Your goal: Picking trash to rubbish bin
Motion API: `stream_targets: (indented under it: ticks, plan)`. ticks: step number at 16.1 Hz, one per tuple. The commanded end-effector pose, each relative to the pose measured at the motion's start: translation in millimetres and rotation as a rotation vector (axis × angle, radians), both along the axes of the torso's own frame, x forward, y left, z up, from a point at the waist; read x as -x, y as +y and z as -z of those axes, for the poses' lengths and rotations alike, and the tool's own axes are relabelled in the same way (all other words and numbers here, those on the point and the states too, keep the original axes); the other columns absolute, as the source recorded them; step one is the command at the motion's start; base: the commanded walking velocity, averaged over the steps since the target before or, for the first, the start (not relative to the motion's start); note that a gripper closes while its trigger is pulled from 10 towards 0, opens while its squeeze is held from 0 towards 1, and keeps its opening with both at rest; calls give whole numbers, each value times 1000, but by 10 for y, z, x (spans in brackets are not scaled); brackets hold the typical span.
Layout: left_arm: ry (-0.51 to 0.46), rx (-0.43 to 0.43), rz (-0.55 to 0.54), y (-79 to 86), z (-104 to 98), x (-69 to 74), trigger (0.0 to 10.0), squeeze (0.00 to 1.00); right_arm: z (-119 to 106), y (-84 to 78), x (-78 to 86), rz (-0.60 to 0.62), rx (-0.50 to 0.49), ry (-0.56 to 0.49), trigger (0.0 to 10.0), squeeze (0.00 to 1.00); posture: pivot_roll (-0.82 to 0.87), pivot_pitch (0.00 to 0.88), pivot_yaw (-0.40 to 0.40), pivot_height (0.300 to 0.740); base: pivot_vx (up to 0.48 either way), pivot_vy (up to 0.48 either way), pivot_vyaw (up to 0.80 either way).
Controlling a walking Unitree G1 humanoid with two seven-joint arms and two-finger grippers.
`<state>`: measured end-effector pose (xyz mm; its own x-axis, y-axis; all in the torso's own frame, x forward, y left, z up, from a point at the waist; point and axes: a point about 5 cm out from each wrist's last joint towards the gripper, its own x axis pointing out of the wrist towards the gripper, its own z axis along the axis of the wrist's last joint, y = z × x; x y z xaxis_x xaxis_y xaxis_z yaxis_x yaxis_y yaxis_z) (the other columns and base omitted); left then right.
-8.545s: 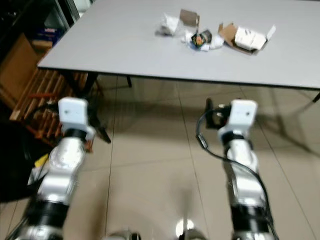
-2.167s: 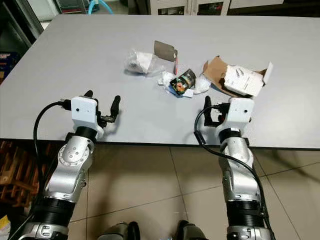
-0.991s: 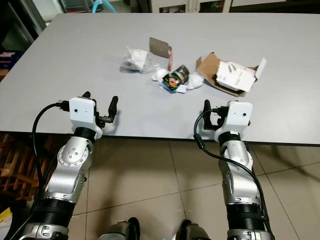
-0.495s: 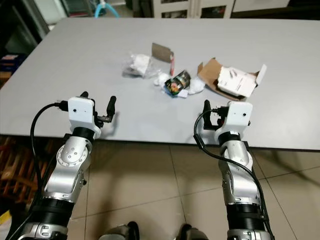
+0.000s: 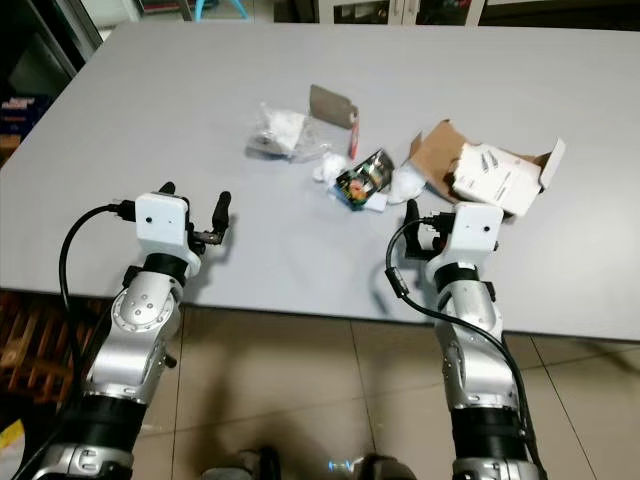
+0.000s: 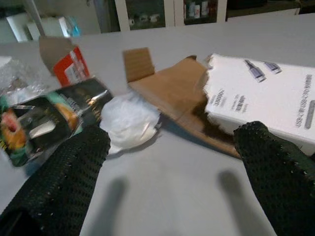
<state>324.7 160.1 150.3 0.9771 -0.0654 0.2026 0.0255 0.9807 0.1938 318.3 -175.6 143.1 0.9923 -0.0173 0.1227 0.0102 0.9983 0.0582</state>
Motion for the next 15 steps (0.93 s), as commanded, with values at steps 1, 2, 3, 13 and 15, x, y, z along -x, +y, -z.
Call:
stream_targets:
  ticks: [1,2,3,13,15]
  plan:
    - [0,-3,3,-19,-19,-13,10000,0,19,-30,9,7,-1,13,10000,0,-1,172,51,740,375,0,0]
    - [-1,-4,4,-21,-21,-14,10000,0,19,-28,8,7,-2,13,10000,0,-1,172,51,740,375,0,0]
    - [-1,-3,4,-21,-22,-15,10000,0,21,-28,8,7,-3,13,10000,0,-1,171,52,740,375,0,0]
    - [-16,-10,-3,-27,-58,-24,10000,0,16,-19,4,6,-5,10,10000,0,-3,168,55,740,380,0,0]
    - [-19,-8,-11,-24,-75,-32,10000,0,19,-20,8,6,-5,11,10000,0,-3,170,54,740,127,0,0]
